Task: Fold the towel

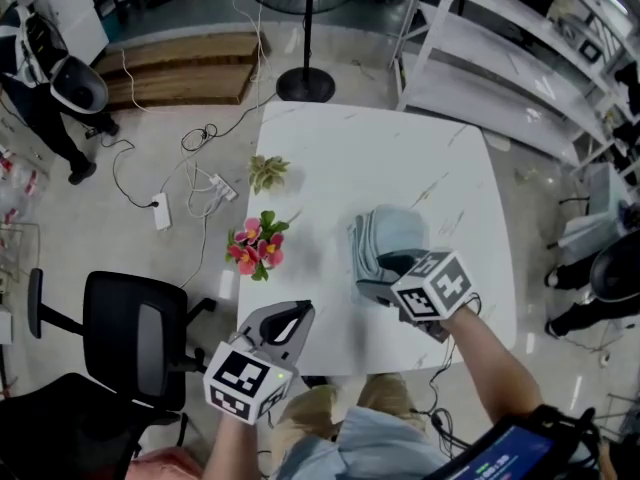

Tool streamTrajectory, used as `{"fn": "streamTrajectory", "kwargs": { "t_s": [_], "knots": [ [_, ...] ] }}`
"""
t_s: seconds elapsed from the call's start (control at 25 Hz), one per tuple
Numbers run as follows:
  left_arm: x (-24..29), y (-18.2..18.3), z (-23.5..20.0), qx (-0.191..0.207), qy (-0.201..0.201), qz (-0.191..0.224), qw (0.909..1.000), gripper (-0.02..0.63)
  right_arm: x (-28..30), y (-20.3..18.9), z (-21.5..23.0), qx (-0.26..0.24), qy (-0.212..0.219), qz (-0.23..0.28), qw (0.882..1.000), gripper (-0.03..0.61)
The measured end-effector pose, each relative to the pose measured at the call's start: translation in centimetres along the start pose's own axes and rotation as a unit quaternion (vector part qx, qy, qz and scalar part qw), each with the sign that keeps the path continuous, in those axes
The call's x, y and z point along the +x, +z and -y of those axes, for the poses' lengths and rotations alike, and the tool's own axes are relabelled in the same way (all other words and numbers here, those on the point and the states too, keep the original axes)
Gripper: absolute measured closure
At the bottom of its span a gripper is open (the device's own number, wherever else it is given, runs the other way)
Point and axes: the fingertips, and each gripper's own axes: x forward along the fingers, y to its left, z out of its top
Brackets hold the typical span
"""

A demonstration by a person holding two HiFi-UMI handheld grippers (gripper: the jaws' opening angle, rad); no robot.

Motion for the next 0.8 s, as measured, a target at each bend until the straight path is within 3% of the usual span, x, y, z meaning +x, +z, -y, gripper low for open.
{"fn": "streamTrajectory", "kwargs": {
  "t_s": [0.2, 0.36, 0.52, 0.8],
  "knots": [
    [0.9, 0.3, 0.4, 0.004, -0.009, 0.005, 0.9999, 0.604, -4.1, 1.0, 0.3, 0.013, 0.023, 0.066, 0.997, 0.34],
    [1.5, 0.1, 0.8, 0.006, -0.014, 0.004, 0.9999, 0.604, -5.4, 0.2, 3.7, 0.032, -0.021, 0.094, 0.995, 0.557],
    [1.8, -0.6, 1.0, 0.004, -0.014, -0.004, 0.9999, 0.604, -2.9, -1.1, 4.2, 0.015, -0.041, 0.052, 0.998, 0.562],
    [1.3, -1.6, 1.2, -0.008, -0.006, -0.015, 0.9998, 0.604, 1.9, -1.9, -0.2, -0.053, -0.001, 0.02, 0.998, 0.561]
  ]
}}
